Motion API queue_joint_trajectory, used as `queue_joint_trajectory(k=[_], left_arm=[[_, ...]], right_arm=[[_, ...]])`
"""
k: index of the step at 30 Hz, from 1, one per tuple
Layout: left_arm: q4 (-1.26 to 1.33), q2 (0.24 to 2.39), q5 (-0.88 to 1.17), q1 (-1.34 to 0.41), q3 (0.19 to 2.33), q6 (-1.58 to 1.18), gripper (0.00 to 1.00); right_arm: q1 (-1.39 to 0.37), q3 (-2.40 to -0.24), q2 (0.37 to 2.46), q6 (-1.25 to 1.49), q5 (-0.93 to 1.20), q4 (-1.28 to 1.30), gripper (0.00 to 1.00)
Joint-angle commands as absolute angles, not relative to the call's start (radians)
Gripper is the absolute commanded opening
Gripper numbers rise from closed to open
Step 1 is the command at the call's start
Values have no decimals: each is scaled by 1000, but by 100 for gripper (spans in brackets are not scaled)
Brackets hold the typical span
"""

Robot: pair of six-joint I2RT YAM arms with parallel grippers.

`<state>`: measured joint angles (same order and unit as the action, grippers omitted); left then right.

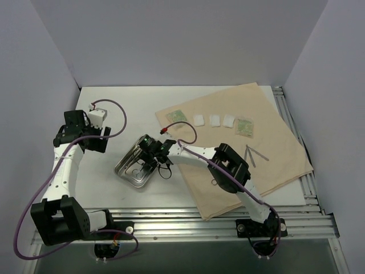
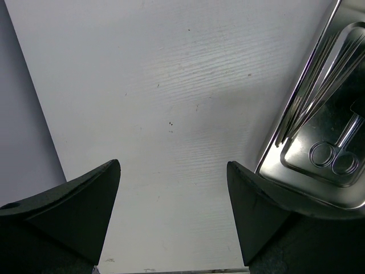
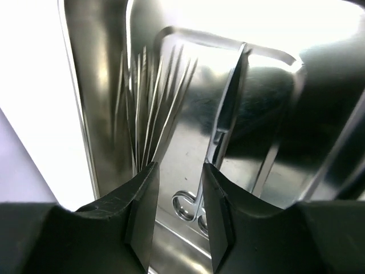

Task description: Prepare the surgical pack

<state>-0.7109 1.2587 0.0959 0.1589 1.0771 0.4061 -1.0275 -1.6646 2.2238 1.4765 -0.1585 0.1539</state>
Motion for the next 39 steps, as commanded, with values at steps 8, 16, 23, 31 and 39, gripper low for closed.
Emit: queue_joint_trajectory(k=[8,16,23,31,39], left_arm=[[-830,1318,51,166,1313,431,85],[-937,1391,60,161,1485,425,94],[-988,1407,35,160,1522,420,94],[-1022,1388,57,152,1490,405,94],[-1058,1486,-90,138,1568,414,94]], right_arm=[[-1031,-1741,1949,813,-285,274,38],[-830,-1369,1643,627,-135,448,45],[-688,-1122,1542,604,-161,532,48],[-557,-942,1551,561,-86,411,44],[-546,-925,1608,543,-72,400,36]])
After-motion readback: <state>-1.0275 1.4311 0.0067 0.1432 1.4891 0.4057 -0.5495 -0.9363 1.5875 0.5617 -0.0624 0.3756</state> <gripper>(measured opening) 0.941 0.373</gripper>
